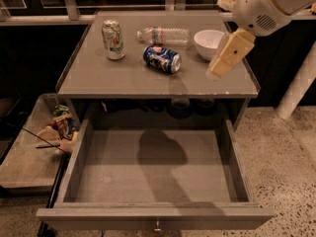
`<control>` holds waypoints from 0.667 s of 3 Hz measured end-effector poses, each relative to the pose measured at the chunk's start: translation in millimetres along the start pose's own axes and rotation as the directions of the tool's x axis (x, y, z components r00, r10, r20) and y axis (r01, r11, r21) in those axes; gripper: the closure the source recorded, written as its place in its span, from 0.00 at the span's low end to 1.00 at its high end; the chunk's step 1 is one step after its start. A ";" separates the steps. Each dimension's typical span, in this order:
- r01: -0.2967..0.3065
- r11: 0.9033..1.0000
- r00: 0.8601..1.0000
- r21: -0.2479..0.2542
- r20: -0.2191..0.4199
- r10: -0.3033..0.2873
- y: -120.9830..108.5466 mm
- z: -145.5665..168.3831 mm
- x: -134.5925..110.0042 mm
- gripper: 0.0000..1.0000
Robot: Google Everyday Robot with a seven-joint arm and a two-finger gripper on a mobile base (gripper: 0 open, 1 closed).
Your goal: Place pepsi can into top drawer
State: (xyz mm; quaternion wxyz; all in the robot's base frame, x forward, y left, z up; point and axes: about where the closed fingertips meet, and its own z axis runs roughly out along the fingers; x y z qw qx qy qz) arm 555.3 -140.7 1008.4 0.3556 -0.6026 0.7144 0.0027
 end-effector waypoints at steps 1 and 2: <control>-0.005 1.000 1.000 -0.009 0.027 0.006 -7.7 34.3 -12.5 0.00; -0.039 0.999 0.999 -0.026 0.021 0.040 -21.8 80.6 -14.3 0.00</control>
Offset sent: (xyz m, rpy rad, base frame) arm 0.1076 0.0625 -0.0814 0.0554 0.0791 -0.0400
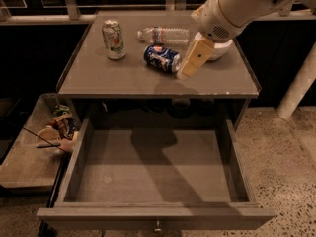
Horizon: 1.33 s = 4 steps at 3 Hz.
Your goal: Place pepsi can into top drawer
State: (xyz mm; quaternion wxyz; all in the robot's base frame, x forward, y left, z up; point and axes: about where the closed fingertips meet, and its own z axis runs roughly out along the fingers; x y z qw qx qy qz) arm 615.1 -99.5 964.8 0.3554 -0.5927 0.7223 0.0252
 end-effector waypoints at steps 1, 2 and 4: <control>-0.076 0.997 0.997 -0.034 0.003 0.076 -10.7 45.8 6.5 0.00; -0.156 0.986 0.988 -0.052 0.013 0.156 -24.9 86.6 12.3 0.00; -0.239 0.970 0.969 -0.039 0.052 0.241 -60.6 130.1 7.8 0.00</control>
Offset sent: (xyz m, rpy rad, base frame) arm 0.1033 0.0306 -0.0936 0.1577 0.1631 -0.1472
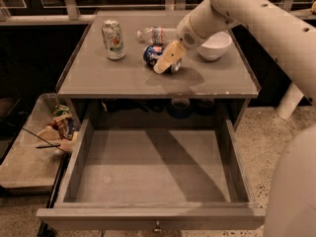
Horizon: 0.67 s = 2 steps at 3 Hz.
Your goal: Place pepsi can into top drawer
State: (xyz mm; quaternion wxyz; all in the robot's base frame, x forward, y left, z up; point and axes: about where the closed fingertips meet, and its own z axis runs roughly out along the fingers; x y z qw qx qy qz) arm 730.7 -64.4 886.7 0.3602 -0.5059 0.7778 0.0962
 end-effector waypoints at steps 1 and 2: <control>-0.019 1.000 1.000 -0.009 0.008 0.019 -5.1 17.2 -5.0 0.00; -0.048 0.998 0.999 -0.050 -0.013 0.048 7.8 45.4 1.1 0.00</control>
Offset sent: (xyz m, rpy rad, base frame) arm 0.0212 0.0231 -0.0305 0.0341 0.0566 -0.0192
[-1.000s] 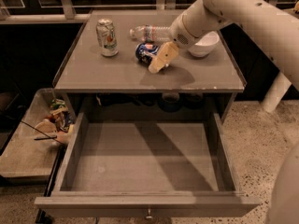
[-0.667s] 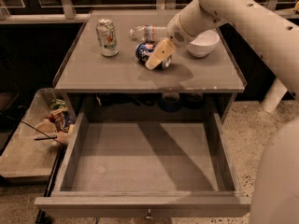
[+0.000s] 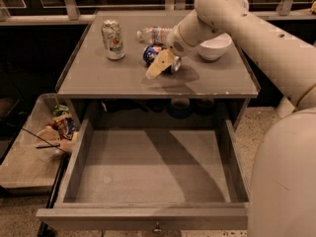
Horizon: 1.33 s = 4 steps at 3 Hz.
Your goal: Place pepsi can into top drawer
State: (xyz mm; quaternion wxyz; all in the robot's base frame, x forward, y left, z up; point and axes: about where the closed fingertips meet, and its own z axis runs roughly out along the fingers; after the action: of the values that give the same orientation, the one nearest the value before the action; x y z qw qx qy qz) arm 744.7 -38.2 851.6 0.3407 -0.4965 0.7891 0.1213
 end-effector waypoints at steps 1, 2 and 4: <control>0.000 1.000 1.000 0.000 0.000 0.000 0.1 0.2 0.1 0.00; 0.000 1.000 1.000 0.000 0.000 0.000 0.1 0.2 0.1 0.18; 0.000 1.000 1.000 0.000 0.000 0.000 0.2 0.3 0.1 0.64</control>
Offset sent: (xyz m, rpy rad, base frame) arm 0.0000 0.0001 -0.0002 -0.0001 0.0004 0.0001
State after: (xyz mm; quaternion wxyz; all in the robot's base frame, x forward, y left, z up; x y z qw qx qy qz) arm 744.7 -38.1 851.3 0.3404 -0.4966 0.7892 0.1215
